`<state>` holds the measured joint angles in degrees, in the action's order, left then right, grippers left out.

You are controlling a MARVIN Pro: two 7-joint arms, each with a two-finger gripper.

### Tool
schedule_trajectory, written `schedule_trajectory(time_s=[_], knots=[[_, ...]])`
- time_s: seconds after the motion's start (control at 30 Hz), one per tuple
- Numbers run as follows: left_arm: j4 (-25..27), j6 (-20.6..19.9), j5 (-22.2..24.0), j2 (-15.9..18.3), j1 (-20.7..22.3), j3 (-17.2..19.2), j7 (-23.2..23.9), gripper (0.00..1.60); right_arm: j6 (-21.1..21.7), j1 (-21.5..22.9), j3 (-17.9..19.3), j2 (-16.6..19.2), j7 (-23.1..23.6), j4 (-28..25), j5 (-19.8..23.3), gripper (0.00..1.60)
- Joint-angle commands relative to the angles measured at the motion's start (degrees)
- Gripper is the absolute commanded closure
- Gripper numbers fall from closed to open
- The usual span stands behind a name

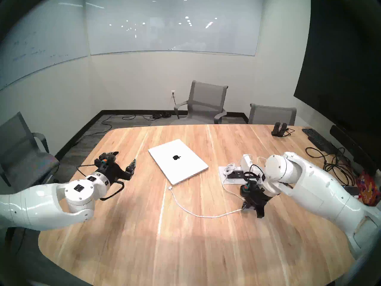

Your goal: Plug the charging cable into the port of a MacBook

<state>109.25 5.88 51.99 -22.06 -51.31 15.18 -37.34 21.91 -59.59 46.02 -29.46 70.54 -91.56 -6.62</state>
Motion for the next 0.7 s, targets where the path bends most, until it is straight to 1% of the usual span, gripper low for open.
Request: schedule_trajectory(time_s=[0.0, 0.2, 0.47, 0.67], knots=[[0.1, 0.2, 0.1, -0.1, 0.8, 0.8, 0.1, 0.0, -1.3, -0.5, 1.1, 3.1, -0.3, 0.3, 0.6, 1.6], [0.1, 0.2, 0.1, -0.1, 0.8, 0.8, 0.1, 0.0, -2.2, -1.1, 1.5, 4.1, -0.5, 0.6, 1.1, 1.6], [0.1, 0.2, 0.1, -0.1, 0.8, 0.8, 0.1, 0.0, -3.3, -1.9, 2.4, 4.5, -0.8, 0.7, 2.8, 1.6], [0.1, 0.2, 0.1, -0.1, 0.8, 0.8, 0.1, 0.0, -3.4, -2.6, 2.5, 4.9, -0.6, -1.0, 3.6, 1.6]])
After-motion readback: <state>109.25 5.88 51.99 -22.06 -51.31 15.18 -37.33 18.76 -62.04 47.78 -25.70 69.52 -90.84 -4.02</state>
